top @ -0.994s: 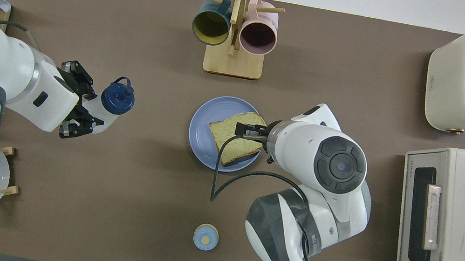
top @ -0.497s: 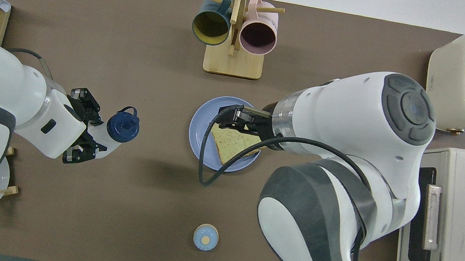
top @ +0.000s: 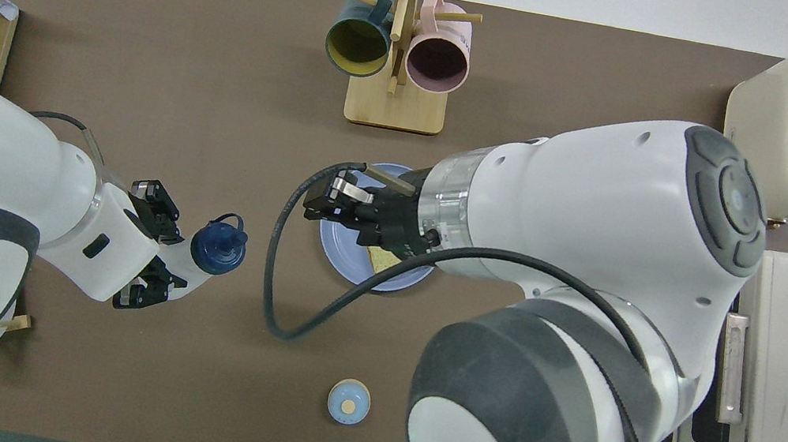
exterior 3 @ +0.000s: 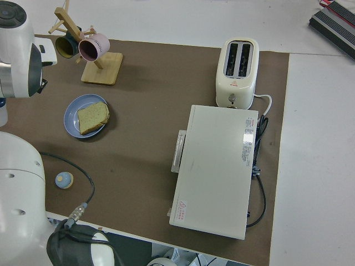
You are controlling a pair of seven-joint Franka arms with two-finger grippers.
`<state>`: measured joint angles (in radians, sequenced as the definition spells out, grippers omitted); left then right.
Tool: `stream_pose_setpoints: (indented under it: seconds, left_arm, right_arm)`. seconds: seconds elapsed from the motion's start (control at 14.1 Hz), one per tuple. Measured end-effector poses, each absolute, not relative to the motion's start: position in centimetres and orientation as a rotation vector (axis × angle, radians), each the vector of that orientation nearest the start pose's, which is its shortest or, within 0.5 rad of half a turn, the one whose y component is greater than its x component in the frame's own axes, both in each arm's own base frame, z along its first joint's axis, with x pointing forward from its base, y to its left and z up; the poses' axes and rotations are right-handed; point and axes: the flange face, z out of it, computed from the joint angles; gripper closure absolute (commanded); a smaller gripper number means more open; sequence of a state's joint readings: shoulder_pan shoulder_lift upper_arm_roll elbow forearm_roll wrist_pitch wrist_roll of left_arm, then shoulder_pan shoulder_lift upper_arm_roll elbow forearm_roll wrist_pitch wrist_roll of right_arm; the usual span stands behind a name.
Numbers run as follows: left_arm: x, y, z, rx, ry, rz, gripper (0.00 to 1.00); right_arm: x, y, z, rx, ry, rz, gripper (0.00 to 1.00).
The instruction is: Put bread on plate and add seasoning
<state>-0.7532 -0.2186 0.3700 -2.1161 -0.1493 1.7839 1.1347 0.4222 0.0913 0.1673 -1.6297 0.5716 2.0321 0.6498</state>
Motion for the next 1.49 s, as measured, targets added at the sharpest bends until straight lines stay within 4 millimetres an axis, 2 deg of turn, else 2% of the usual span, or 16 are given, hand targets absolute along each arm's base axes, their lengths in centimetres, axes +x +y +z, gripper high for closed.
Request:
stream_pose_setpoints:
  seconds: [0.14, 0.28, 0.43, 1.49]
  left_arm:
    - [44.1, -18.5, 49.3, -2.492, 2.305, 0.067, 1.00]
    - [44.1, -18.5, 49.4, -2.494, 2.300, 0.057, 1.00]
    - [44.2, -18.6, 49.4, -2.494, 2.296, 0.045, 1.00]
    - [44.2, -19.4, 49.2, -2.498, 2.264, -0.014, 1.00]
  right_arm:
    - [48.9, 39.2, 60.8, -2.464, 0.290, 0.073, 0.56]
    - [47.6, 41.4, 60.0, -2.502, 0.227, 0.041, 0.59]
    - [47.3, 42.3, 59.3, -2.529, 0.198, 0.025, 0.61]
    - [47.3, 43.0, 57.4, -2.528, 0.210, 0.003, 0.68]
